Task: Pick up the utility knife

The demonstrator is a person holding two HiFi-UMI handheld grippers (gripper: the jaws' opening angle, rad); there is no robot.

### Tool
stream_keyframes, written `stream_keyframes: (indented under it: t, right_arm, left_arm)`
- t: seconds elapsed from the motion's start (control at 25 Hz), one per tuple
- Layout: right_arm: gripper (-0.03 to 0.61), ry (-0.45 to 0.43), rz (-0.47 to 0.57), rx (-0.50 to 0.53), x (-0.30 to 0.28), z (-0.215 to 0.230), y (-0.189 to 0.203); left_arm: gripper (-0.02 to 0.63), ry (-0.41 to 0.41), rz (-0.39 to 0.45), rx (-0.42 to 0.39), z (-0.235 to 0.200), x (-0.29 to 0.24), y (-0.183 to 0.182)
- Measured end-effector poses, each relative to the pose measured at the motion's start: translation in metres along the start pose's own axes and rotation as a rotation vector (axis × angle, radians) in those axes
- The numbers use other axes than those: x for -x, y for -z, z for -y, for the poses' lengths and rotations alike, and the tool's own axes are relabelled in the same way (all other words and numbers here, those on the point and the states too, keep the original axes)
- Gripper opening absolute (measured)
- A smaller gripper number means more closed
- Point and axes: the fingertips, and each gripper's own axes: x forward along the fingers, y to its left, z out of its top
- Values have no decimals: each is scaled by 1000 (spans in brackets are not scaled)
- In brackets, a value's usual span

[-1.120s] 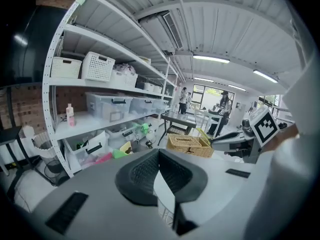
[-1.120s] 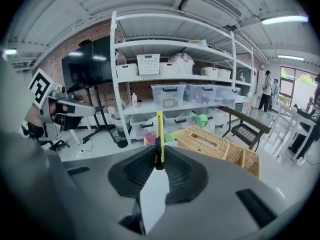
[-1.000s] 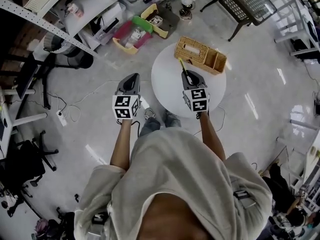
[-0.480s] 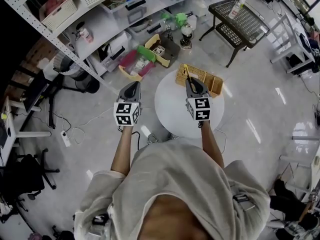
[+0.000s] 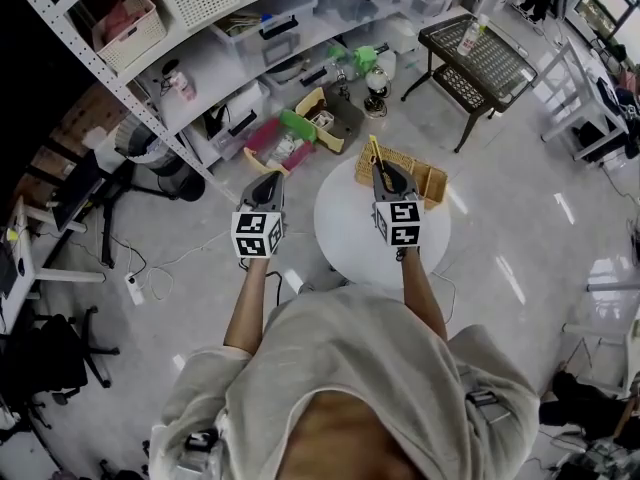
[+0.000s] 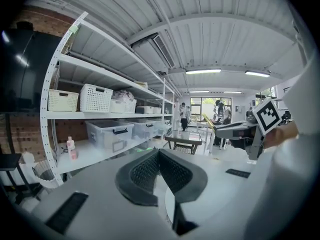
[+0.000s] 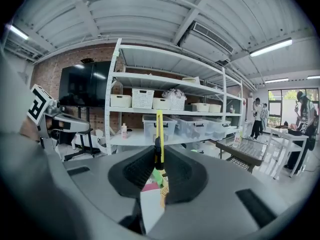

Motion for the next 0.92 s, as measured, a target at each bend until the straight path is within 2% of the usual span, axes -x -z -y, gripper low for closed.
stream_keyframes:
  t: [0.92]
  right_arm:
    - [74, -12, -69, -13, 7, -11, 32]
  left_arm:
    - [20, 13, -13, -6, 0, 2, 7]
